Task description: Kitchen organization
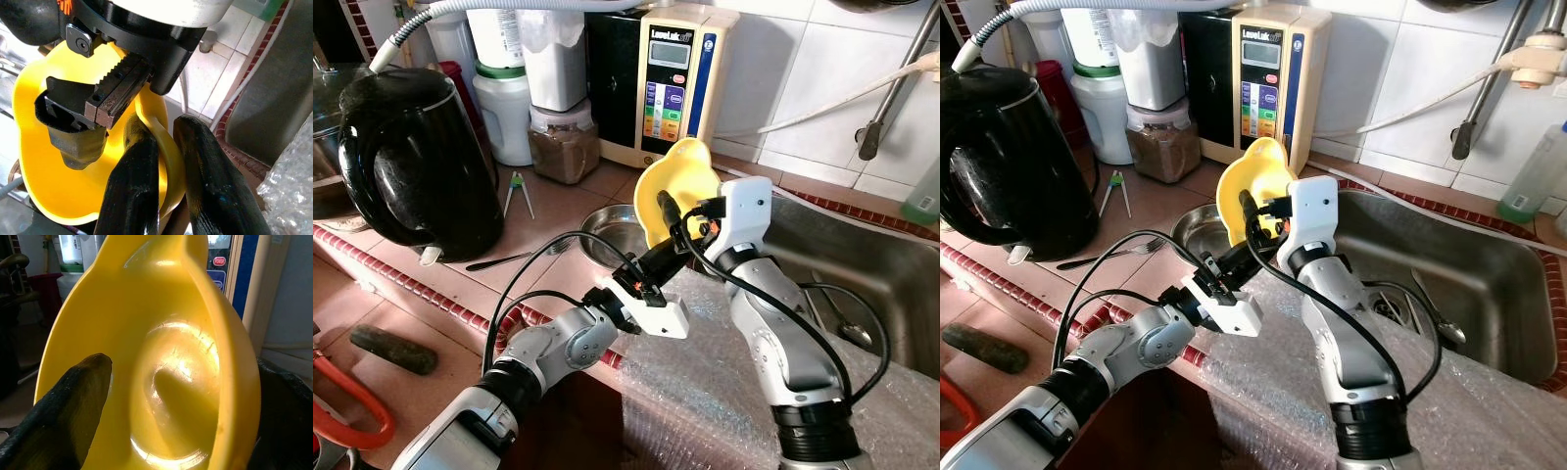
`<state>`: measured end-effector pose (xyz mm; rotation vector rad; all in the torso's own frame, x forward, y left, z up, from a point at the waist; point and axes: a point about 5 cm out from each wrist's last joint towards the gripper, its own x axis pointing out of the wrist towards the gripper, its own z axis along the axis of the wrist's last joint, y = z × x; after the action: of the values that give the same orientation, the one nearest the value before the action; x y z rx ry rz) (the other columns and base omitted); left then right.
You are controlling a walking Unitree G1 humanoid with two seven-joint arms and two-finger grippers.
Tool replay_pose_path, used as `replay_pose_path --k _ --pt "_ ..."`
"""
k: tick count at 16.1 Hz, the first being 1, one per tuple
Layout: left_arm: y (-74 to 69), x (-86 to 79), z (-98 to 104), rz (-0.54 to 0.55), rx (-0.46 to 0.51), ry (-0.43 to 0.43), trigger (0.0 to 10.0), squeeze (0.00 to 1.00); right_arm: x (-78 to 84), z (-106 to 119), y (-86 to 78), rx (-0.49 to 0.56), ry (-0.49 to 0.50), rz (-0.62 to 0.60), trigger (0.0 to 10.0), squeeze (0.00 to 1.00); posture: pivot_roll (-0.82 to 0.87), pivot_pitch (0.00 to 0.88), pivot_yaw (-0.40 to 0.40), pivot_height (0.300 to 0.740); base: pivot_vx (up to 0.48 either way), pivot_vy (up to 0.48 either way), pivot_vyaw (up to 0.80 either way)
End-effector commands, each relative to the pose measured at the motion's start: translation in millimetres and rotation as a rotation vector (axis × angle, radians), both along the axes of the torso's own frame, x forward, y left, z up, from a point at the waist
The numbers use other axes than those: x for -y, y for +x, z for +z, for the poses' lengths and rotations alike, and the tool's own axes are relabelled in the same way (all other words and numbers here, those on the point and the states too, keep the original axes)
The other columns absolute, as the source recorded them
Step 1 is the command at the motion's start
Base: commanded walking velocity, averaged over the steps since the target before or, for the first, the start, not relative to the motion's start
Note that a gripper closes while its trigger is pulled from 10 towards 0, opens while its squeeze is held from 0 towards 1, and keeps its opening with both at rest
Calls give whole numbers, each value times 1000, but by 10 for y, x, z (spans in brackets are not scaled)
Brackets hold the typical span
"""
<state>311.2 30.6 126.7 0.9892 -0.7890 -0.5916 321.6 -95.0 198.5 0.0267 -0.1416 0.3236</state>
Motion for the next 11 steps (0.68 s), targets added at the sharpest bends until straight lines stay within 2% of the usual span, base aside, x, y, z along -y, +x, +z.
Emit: replay_pose_path --k 1,6,8,11 --pt "-37 102 16 -53 17 21 784 0 -113 64 16 7 -3 36 0 1000 27 0 2 740 0 0 0" --pt "-31 109 5 -47 10 21 1412 0 -199 -3 -34 -37 -18 79 0 1000 21 0 2 740 0 0 0" --pt "-26 107 -18 -37 -1 23 2000 0 -246 18 -61 -32 -43 106 0 1000 16 0 1 740 0 0 0" --pt "-24 127 -27 -30 -12 20 2039 0 -303 50 -80 -32 -57 106 0 1000 17 0 -2 740 0 0 0"
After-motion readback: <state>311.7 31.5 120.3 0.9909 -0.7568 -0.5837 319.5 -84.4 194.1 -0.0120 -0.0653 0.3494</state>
